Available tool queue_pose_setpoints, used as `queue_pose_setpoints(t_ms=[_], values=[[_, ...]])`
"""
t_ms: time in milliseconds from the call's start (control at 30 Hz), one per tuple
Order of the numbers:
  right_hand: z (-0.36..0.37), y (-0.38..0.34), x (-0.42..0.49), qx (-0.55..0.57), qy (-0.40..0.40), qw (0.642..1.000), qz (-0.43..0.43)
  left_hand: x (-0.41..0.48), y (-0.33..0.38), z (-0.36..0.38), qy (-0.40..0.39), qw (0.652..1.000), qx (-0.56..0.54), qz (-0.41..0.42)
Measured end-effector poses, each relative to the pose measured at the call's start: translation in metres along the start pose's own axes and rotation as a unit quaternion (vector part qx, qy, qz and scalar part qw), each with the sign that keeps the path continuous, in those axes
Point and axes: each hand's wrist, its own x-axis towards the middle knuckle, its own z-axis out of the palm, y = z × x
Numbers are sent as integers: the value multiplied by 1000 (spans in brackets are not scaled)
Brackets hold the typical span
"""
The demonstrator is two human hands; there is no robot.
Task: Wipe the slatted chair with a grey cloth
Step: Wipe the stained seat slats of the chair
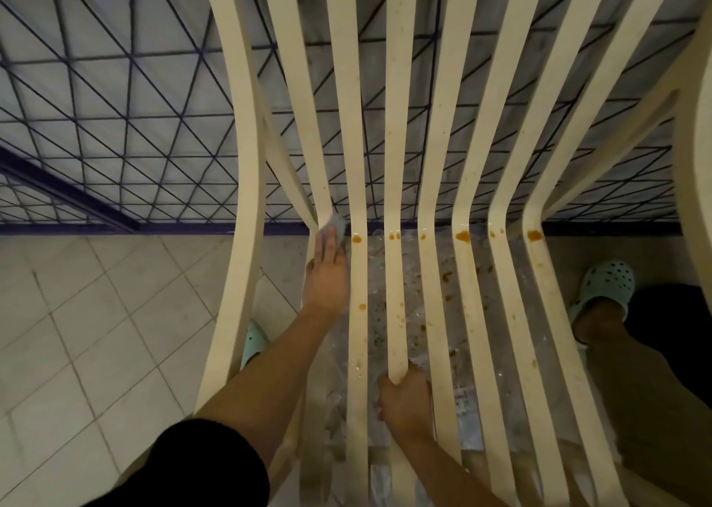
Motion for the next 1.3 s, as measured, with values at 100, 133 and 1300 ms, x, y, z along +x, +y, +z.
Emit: queue_pose_setpoints(t_ms=[100, 133, 1300], values=[[2, -1, -2, -8, 9, 1000, -9, -8, -3, 0, -11, 998, 8, 57], [1, -2, -2, -6, 8, 1000, -12, -9, -5, 0, -3, 998, -1, 56], [-72, -36, -90, -97, -166, 977, -86, -255, 10, -8, -54, 983, -177, -22]])
